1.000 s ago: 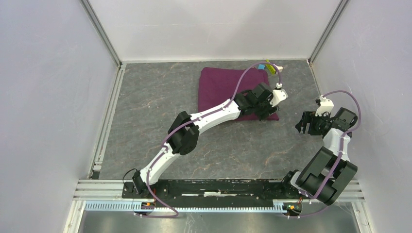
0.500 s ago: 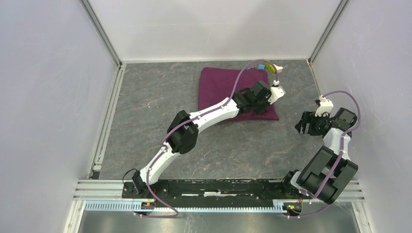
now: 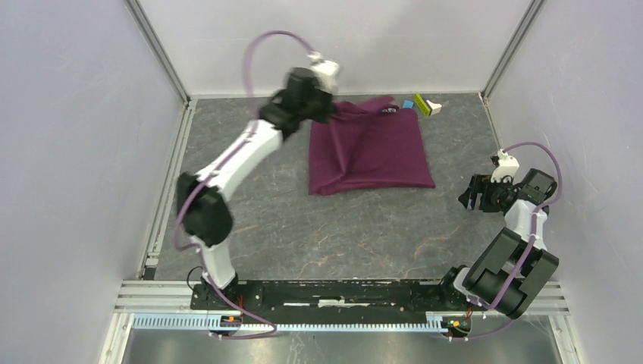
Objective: Open and lay out the surgical kit
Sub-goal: Open the surgical kit at the center of the board.
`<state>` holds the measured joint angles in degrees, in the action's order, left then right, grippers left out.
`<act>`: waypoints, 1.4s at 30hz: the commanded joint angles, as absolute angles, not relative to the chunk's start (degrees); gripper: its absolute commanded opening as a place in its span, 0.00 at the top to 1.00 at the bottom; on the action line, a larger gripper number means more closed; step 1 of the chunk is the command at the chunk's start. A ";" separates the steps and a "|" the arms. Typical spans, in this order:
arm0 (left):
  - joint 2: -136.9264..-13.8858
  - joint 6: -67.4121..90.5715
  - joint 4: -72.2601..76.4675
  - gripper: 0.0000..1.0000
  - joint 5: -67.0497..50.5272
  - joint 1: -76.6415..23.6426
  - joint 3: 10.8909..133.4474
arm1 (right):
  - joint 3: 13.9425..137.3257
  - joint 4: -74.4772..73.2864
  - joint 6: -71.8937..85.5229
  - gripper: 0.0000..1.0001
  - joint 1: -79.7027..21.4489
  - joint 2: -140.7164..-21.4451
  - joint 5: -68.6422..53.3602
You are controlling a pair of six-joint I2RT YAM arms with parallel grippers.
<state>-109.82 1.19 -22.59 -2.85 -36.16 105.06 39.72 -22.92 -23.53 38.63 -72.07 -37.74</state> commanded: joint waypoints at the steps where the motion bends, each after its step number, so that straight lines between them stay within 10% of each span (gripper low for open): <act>1: -92.61 9.49 -15.73 0.98 -6.17 -22.31 90.44 | 41.13 -23.90 -24.52 0.20 38.83 -70.98 -39.72; 12: -57.84 -12.25 -6.57 0.98 6.33 10.97 42.04 | 40.08 -24.51 -25.81 0.20 38.71 -71.27 -39.91; 13: -56.96 -14.42 -6.06 0.92 8.43 12.12 38.74 | 40.08 -24.61 -25.91 0.20 38.66 -71.36 -39.77; 16: -56.89 -19.77 -3.29 0.22 13.54 15.65 32.23 | 40.34 -24.85 -26.10 0.20 38.27 -71.18 -39.31; 19: -58.33 -21.04 -0.68 0.02 14.89 18.43 30.71 | 40.51 -24.79 -26.10 0.20 37.33 -70.41 -38.61; 42: -89.91 10.16 -11.70 0.00 -17.30 5.93 60.10 | 49.48 -9.43 -10.66 0.10 11.36 -73.58 -35.43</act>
<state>-83.81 0.38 -9.43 -9.28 7.38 55.44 47.09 -15.81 -15.64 13.98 -70.83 -36.88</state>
